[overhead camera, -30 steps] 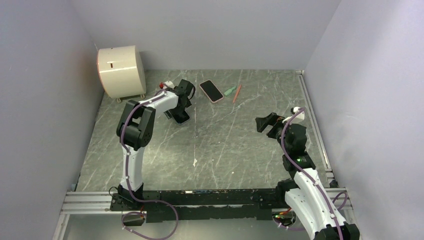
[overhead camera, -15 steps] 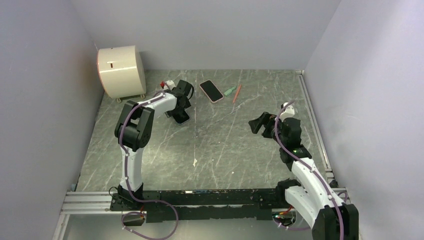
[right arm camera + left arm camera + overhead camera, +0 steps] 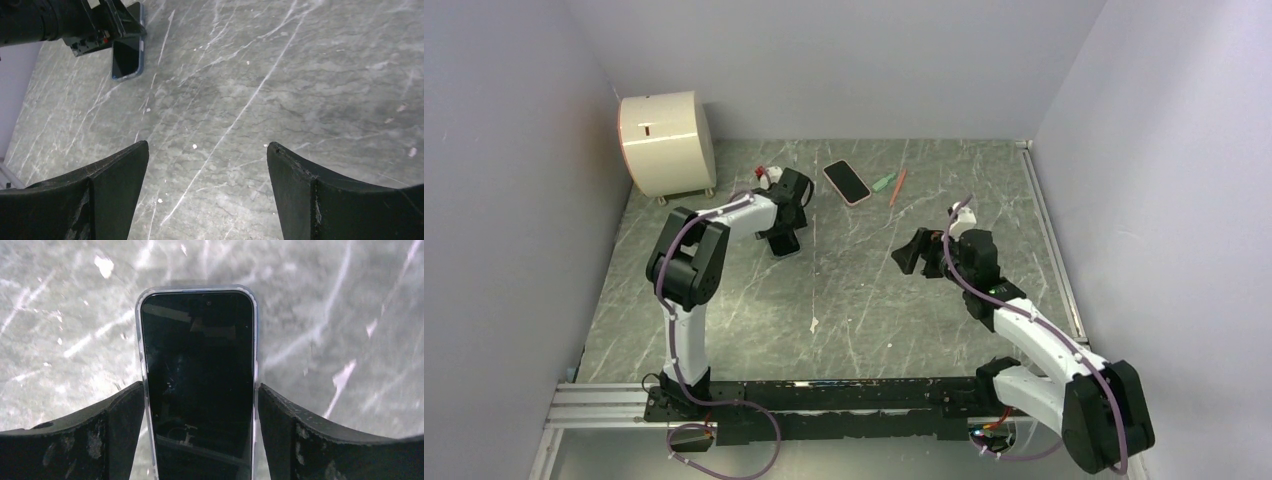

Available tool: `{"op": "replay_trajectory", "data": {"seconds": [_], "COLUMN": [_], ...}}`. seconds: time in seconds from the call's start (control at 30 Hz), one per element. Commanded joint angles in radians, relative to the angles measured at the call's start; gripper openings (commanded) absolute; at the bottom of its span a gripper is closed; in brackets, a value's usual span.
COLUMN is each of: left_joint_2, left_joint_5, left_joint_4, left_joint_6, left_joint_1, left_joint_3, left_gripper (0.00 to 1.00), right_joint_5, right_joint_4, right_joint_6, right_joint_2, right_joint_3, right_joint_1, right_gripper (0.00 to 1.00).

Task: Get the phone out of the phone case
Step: Pick up the phone at the center of the board.

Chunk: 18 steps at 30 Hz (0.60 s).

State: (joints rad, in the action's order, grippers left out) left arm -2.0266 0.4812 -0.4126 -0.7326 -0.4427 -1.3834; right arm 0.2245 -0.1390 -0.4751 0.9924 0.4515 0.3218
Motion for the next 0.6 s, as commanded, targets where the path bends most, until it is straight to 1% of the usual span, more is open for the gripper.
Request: {"op": "replay_trajectory", "data": {"seconds": [0.0, 0.07, 0.13, 0.23, 0.3, 0.43, 0.57], "left_joint_2": [0.07, 0.094, 0.105, 0.073, 0.048, 0.014, -0.026], "left_joint_5": [-0.102, -0.106, -0.087, -0.048, -0.043, -0.045, -0.056], "left_joint_4": [-0.046, -0.037, -0.039, -0.104, -0.121, -0.121, -0.126], "left_joint_6": [0.119, 0.103, 0.084, 0.064, 0.056, 0.037, 0.028], "left_joint_1": [-0.055, -0.057, -0.057, -0.056, -0.056, -0.056, -0.055], "left_joint_3": [0.079, 0.113, 0.133, 0.093, 0.065, 0.048, 0.038], "left_gripper": [0.77, 0.77, 0.81, 0.88, 0.9, 0.93, 0.94], "right_joint_5": [-0.025, -0.019, -0.022, -0.03, -0.03, -0.036, -0.027], "right_joint_4": [-0.1, -0.12, -0.131, -0.142, -0.15, -0.164, -0.192], "right_joint_6": [-0.019, -0.022, -0.021, -0.02, -0.017, -0.019, -0.03], "right_joint_2": [0.046, 0.067, 0.081, 0.099, 0.109, 0.125, 0.15], "right_joint_3": [0.054, 0.06, 0.065, 0.068, 0.071, 0.069, 0.062], "right_joint_1": [0.04, 0.053, 0.065, 0.078, 0.085, 0.097, 0.113], "right_gripper": [0.91, 0.91, 0.91, 0.91, 0.91, 0.91, 0.92]}}
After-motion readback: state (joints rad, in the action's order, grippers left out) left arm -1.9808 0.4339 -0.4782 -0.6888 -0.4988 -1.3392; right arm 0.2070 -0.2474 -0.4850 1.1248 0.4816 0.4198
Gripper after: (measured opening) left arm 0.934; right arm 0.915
